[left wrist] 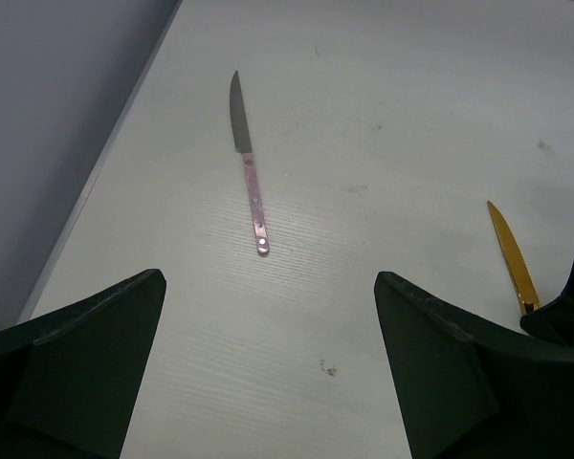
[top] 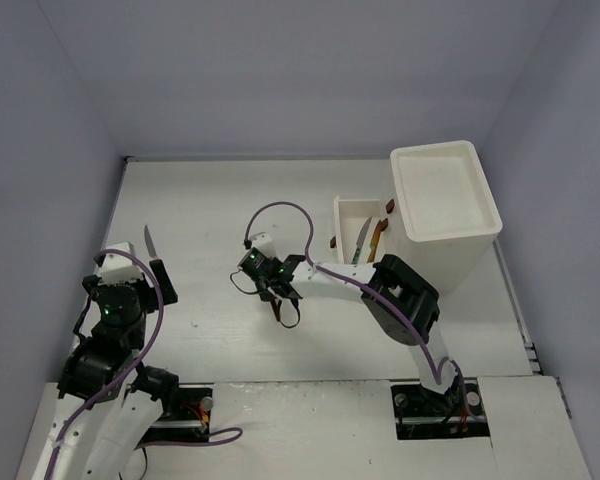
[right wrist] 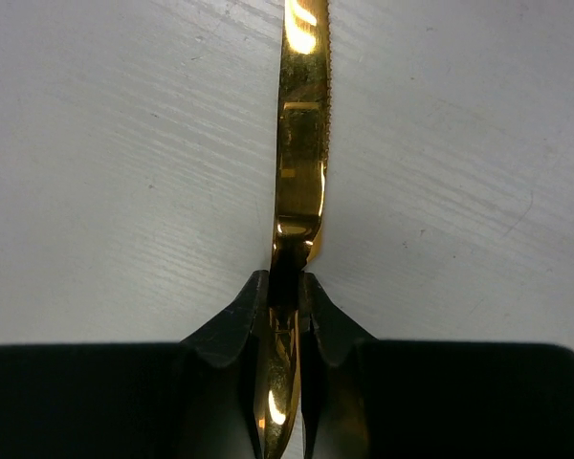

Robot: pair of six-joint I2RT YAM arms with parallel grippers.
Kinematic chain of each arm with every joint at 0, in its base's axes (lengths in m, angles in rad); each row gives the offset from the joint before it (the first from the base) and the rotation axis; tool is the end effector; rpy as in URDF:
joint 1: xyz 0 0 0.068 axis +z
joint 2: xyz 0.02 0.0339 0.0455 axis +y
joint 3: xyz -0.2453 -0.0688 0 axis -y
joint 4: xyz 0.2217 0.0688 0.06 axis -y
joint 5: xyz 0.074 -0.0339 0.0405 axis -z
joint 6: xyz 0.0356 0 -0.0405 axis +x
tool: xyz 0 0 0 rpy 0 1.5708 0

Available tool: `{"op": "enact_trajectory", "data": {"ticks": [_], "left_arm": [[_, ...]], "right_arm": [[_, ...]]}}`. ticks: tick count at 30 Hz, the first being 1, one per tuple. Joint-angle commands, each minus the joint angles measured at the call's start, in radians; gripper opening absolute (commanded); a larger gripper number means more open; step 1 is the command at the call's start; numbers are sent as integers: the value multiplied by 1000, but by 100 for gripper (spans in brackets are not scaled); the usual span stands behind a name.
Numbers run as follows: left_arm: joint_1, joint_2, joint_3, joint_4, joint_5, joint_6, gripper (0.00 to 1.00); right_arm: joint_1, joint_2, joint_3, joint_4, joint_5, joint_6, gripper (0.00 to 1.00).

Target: Sort the eating utensils into containers

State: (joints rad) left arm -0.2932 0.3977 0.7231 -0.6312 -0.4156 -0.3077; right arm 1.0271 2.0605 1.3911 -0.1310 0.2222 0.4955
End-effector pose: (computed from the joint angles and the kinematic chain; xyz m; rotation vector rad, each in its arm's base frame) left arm 0.0868 -0.0112 0.3041 -0.2958 1.8261 -0.0284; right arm 0.2251 0.3572 0.1614 -0.5248 2.3401 0.4766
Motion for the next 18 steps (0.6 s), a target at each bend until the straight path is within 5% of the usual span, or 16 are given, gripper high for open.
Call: {"op": "enact_trajectory", "data": {"ticks": [1, 9, 18], "left_arm": [[8, 11, 7, 48, -2, -4, 89], [8, 16, 6, 48, 1, -4, 89], [8, 21, 7, 50, 5, -4, 89]], "right_arm": [[-10, -2, -28, -87, -3, -27, 0], [-48, -287, -6, -94, 127, -135, 0], [-325, -448, -63, -98, 140, -269, 0]]}}
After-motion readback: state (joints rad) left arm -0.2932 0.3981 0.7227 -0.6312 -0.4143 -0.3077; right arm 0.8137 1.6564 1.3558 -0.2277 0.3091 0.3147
